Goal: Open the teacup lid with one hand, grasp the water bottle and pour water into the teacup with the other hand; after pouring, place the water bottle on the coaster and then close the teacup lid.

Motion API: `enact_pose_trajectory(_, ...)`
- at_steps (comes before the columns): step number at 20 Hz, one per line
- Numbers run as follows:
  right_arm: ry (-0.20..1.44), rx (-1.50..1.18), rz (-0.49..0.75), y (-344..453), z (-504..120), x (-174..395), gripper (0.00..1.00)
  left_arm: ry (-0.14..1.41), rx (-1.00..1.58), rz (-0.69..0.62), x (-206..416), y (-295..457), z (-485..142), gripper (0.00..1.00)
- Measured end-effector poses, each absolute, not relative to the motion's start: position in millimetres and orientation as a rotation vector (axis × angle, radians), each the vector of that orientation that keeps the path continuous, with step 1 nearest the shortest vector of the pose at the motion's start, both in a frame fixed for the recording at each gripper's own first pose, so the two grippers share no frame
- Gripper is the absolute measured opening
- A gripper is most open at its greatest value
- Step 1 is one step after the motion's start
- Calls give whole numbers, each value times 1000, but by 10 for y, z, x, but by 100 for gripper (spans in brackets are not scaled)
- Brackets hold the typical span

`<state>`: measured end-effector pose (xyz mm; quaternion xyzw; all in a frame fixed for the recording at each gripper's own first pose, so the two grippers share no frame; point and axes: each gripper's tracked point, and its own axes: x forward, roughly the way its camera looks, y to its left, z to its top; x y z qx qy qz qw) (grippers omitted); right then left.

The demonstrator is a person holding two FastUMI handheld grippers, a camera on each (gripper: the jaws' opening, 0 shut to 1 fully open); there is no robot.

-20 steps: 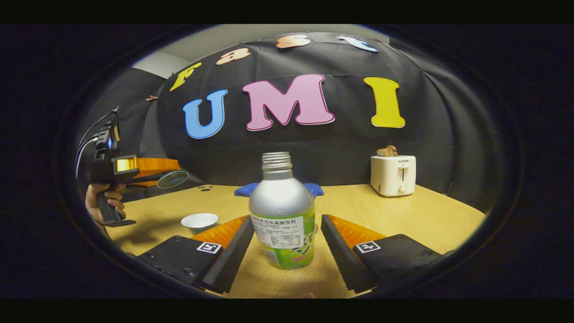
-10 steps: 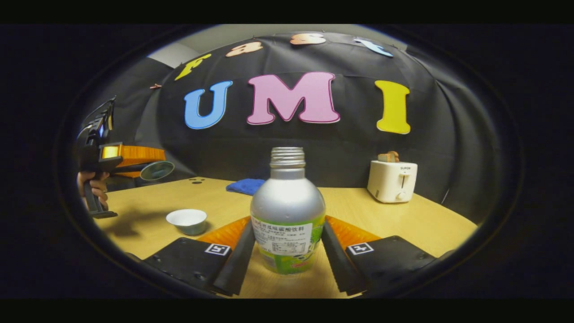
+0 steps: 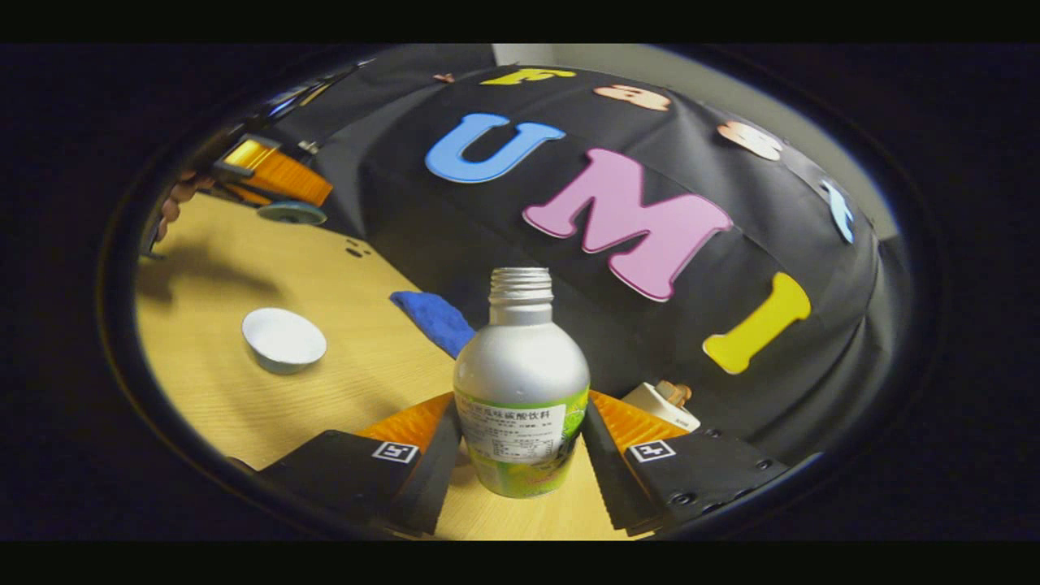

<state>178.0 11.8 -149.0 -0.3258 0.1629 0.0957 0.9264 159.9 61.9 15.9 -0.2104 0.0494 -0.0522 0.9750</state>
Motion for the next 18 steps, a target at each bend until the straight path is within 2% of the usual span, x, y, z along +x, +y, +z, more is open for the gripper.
enact_pose_trajectory(4,352,-951,289,312,-1687,1867,78,91,-459,-87,1584,758,138,30)
enact_pose_trajectory(8,399,-1059,388,496,-1965,1821,78,103,-460,-81,1594,781,94,30)
enact_pose_trajectory(12,419,-1216,429,519,-2054,1832,78,112,-484,-110,1629,703,68,29)
enact_pose_trajectory(18,356,-1451,469,583,-2013,1850,78,119,-498,-118,1638,684,46,30)
